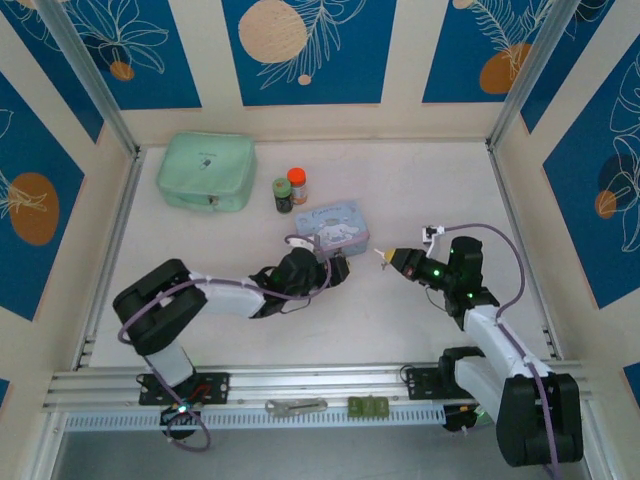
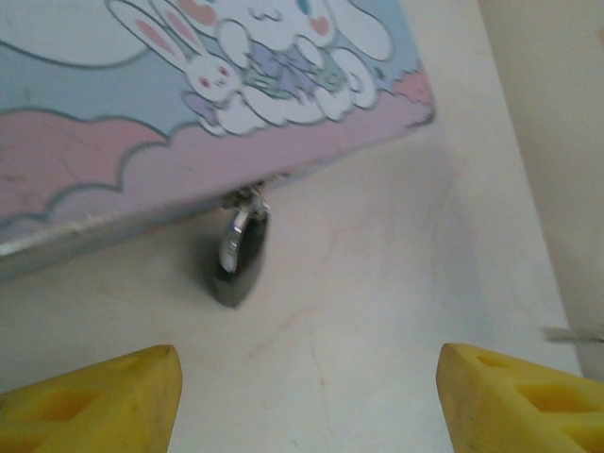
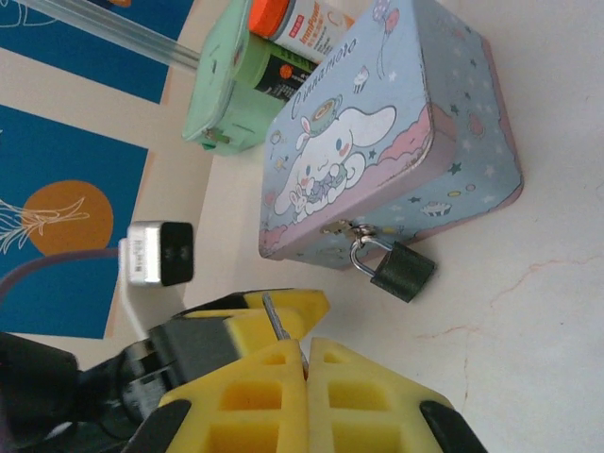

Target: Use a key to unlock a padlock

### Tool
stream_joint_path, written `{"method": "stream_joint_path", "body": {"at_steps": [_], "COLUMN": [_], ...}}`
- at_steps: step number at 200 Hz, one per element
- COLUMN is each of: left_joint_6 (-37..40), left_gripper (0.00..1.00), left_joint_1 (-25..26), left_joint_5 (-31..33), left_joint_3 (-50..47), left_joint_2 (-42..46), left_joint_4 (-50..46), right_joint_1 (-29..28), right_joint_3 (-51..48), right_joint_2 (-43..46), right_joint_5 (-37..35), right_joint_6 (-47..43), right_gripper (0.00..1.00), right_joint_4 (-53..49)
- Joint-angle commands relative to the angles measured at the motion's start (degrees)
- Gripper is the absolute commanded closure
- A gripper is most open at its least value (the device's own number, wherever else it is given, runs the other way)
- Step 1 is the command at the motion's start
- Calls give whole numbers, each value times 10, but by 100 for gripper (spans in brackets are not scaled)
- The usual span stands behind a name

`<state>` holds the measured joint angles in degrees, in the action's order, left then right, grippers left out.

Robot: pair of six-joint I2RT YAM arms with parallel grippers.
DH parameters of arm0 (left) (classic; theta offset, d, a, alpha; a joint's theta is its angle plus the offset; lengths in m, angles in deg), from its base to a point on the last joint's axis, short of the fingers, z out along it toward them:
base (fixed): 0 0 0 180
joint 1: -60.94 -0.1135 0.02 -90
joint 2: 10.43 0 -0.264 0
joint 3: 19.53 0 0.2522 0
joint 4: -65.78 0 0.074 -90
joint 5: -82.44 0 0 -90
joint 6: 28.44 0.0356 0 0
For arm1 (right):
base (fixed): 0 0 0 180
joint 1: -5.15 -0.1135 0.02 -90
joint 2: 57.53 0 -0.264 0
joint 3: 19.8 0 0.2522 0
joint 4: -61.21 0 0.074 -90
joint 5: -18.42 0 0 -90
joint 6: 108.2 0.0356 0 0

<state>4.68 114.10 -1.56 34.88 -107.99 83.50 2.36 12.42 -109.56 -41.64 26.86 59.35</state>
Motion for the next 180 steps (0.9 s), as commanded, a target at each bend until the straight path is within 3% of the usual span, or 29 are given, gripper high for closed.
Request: {"method": "stream_joint_path", "body": {"at_steps": [1, 79, 150, 180], "left_joint_6": [-5, 2, -6, 0], "left_gripper": [33, 34, 56, 74], "left_joint_1": [5, 7, 9, 6], "left_joint_5": [59, 59, 79, 75], "left_joint_3": [25, 96, 110, 122], "left_joint_2": [-40, -130, -184, -200], "left_joint_4": [54, 41, 59, 63], "right_joint_1": [5, 6, 7, 8], "right_joint_3": [-13, -29, -29, -27], "right_joint_2": [11, 9, -11, -16], "right_joint_5": [-2, 3, 2, 1], "right_joint_6": [8, 19, 24, 21], "right_gripper": [100, 100, 100, 100], "right_joint_4": [-14, 11, 25, 22]}}
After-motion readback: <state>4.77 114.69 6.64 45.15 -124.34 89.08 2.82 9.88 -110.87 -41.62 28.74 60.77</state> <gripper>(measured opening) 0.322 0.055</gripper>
